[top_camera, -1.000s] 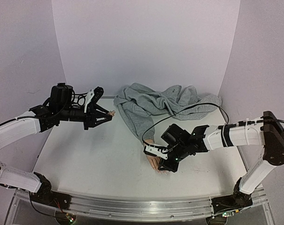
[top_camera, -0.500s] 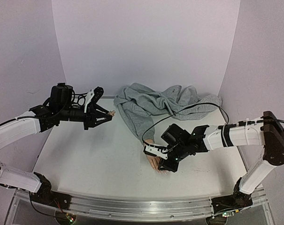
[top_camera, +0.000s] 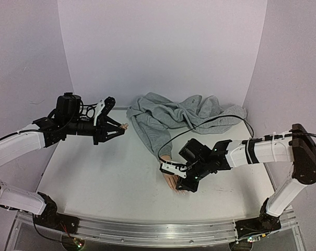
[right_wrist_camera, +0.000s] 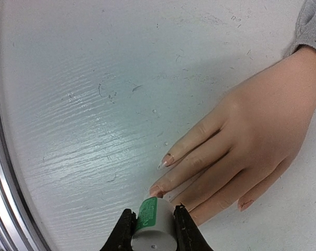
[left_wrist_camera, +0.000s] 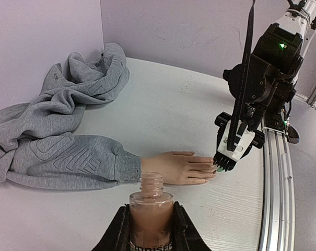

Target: Paint the nails

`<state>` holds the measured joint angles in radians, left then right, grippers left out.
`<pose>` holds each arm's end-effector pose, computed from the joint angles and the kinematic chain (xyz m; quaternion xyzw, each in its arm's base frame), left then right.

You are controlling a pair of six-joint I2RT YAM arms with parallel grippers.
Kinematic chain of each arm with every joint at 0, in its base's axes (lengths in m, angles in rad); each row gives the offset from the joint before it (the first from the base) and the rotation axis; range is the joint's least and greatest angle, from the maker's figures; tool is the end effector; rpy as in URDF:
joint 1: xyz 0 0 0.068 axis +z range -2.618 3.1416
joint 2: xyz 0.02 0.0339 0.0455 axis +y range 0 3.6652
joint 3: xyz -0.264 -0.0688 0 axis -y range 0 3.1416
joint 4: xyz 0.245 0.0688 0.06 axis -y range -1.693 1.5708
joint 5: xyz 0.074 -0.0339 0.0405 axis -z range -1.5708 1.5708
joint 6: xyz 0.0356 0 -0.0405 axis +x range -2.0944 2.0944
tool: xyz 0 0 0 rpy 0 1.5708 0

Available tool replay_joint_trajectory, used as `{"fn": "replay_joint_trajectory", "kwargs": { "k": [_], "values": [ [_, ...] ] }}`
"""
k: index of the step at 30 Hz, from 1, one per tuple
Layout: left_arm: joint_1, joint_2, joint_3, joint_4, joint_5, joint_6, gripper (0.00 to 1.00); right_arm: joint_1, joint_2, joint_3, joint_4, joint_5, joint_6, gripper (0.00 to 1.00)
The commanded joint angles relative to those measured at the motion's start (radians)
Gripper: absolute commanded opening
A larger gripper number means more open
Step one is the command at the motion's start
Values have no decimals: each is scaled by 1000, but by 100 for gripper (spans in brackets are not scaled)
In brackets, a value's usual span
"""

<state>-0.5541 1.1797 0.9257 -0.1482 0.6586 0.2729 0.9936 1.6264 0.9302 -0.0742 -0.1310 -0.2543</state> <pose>0.2144 -0.1583 0.3141 0.4805 0.6511 -0.3402 0.4790 0.1814 0.2871 0.1899 -0.5576 0.7309 0.1967 0.3407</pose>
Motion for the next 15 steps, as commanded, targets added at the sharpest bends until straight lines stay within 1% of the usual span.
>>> {"fn": "replay_joint_trajectory", "kwargs": {
  "k": [1,15],
  "values": [
    [6,-8,15,45,13,2,0,3,15,19,-19,16,-7,0],
    [7,-5,16,45,16,2,0,4,11,19,-12,-15,-12,0]
  ]
}}
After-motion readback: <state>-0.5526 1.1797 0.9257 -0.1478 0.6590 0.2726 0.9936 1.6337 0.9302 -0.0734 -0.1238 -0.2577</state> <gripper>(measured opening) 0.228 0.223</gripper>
